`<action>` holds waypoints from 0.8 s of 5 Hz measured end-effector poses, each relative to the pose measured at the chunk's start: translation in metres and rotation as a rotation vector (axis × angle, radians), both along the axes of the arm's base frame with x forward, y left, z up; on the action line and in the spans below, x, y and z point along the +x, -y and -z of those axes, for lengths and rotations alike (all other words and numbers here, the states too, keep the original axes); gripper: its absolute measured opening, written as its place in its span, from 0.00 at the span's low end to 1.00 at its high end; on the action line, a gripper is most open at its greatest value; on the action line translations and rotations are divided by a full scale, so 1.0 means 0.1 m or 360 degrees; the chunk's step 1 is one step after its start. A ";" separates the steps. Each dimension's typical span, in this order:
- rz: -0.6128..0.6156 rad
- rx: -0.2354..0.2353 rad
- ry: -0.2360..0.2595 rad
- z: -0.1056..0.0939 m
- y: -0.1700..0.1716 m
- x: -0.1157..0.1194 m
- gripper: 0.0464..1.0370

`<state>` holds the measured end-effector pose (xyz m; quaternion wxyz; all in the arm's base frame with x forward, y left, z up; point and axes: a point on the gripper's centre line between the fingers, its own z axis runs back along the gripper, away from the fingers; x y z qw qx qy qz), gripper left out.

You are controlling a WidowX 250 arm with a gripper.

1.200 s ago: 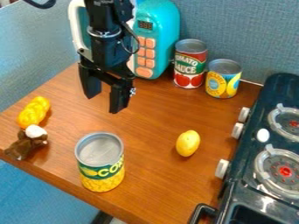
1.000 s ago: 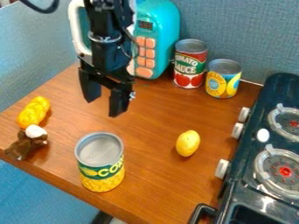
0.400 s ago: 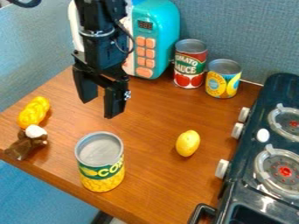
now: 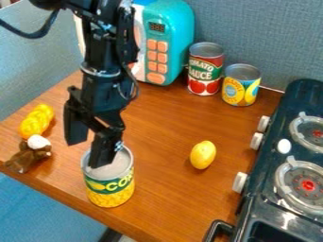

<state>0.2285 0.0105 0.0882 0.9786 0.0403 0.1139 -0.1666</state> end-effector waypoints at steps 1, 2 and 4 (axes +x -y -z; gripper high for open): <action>-0.0005 0.0009 -0.0097 -0.01 -0.01 -0.18 0.97; -0.0014 0.0013 -0.0160 -0.01 -0.02 -0.26 0.97; -0.0094 0.0075 -0.0359 0.29 -0.05 -0.30 0.97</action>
